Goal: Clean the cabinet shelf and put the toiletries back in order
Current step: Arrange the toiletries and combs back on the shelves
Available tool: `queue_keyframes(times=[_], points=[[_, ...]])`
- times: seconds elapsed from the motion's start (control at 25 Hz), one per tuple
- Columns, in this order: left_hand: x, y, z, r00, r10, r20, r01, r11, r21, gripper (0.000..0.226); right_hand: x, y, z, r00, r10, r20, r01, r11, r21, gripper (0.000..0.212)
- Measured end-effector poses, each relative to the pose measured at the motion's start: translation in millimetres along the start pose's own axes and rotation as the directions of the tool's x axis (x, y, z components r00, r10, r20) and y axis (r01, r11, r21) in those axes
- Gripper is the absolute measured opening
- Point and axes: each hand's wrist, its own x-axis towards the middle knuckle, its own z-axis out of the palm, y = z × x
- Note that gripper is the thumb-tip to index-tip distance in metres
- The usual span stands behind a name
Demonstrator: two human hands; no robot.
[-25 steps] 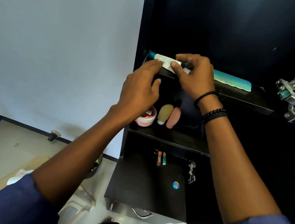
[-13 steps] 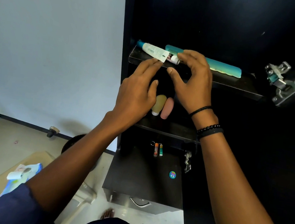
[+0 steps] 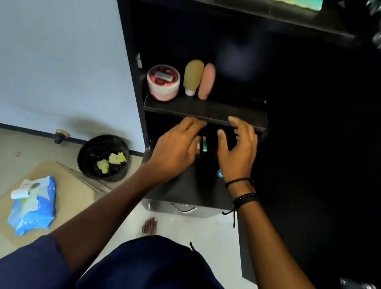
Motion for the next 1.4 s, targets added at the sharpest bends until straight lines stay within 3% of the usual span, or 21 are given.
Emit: queue_keyframes(times=[0.08, 0.2, 0.4, 0.48, 0.64, 0.76, 0.92, 1.12, 1.28, 1.4], points=[[-11, -15, 27, 0.981, -0.068, 0.18, 0.066, 0.998, 0.018, 0.048, -20, 34, 7, 0.983, 0.165, 0.085, -0.163, 0.986, -0.032, 0.038], [-21, -32, 59, 0.907, -0.157, 0.391, 0.145, 0.988, 0.06, 0.057, -45, 77, 17, 0.889, 0.392, 0.235, -0.363, 0.918, -0.161, 0.053], [-18, -65, 97, 0.777, -0.251, 0.577, 0.198, 0.968, 0.154, 0.064, -60, 117, 38, 0.683, 0.607, 0.406, -0.447, 0.787, -0.425, 0.07], [-13, -79, 112, 0.746, -0.273, 0.608, 0.206, 0.962, 0.18, 0.065, -58, 130, 47, 0.657, 0.619, 0.429, -0.443, 0.778, -0.445, 0.07], [1, -101, 136, 0.71, -0.266, 0.652, 0.202, 0.964, 0.174, 0.068, -46, 151, 69, 0.695, 0.588, 0.414, -0.411, 0.797, -0.442, 0.058], [17, -114, 157, 0.672, -0.25, 0.697, 0.181, 0.968, 0.173, 0.068, -33, 161, 96, 0.673, 0.574, 0.467, -0.383, 0.81, -0.444, 0.059], [42, -123, 182, 0.627, -0.271, 0.73, 0.184, 0.963, 0.199, 0.063, -16, 163, 128, 0.685, 0.503, 0.527, -0.374, 0.864, -0.338, 0.057], [53, -143, 201, 0.556, -0.309, 0.772, 0.161, 0.951, 0.265, 0.059, -1, 172, 155, 0.588, 0.526, 0.614, -0.297, 0.847, -0.441, 0.049], [53, -147, 201, 0.619, -0.296, 0.727, 0.155, 0.954, 0.256, 0.046, 1, 171, 156, 0.57, 0.547, 0.613, -0.237, 0.824, -0.514, 0.044], [48, -149, 195, 0.686, -0.315, 0.656, 0.209, 0.949, 0.238, 0.038, -5, 171, 153, 0.619, 0.592, 0.516, -0.289, 0.783, -0.551, 0.033]])
